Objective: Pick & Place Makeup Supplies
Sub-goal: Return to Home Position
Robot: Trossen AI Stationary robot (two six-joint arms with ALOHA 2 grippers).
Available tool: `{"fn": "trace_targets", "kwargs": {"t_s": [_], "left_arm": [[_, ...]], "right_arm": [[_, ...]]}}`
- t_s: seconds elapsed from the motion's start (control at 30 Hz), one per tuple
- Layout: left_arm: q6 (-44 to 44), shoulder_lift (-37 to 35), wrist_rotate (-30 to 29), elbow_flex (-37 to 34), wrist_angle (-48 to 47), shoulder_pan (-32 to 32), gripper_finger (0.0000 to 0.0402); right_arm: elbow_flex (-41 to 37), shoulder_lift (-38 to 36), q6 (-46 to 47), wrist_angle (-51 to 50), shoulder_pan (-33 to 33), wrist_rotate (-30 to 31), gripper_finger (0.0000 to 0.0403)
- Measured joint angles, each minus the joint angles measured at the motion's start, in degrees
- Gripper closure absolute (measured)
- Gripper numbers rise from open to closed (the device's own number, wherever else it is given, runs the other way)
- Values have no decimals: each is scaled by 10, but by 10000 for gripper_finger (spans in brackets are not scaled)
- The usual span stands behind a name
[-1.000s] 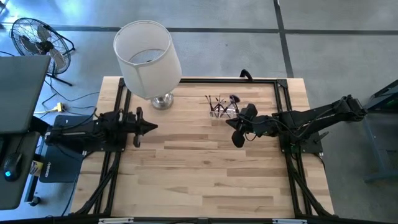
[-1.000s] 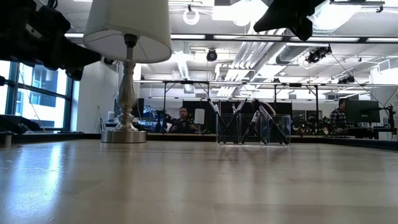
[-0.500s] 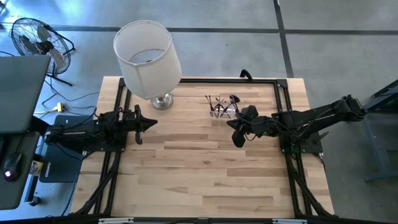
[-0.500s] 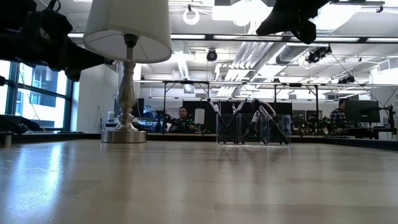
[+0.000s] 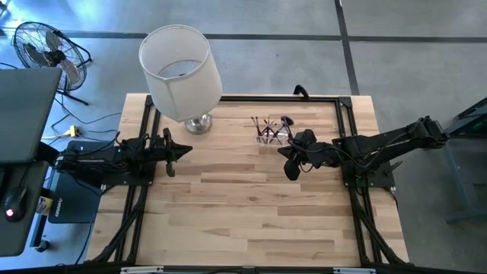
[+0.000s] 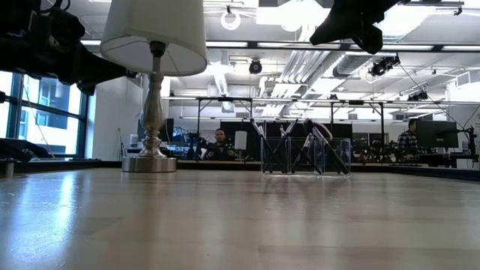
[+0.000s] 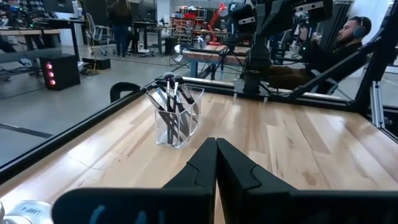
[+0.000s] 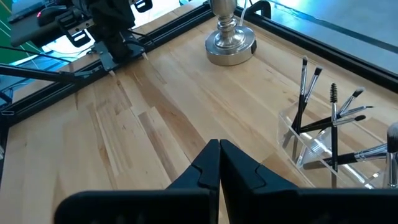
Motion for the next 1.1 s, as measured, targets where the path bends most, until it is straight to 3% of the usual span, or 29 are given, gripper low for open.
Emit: {"fn": "trace_targets", "kwargs": {"t_s": [0.27, 0.87, 1.1], "left_arm": [[10, 0, -9, -23, 54, 0, 401], [40, 11, 3, -24, 63, 0, 401], [40, 13, 3, -24, 65, 0, 401]], "right_arm": [[0, 0, 1, 0, 0, -4, 401], [0, 0, -2, -11, 0, -5, 401], [0, 0, -4, -34, 0, -32, 401]]}}
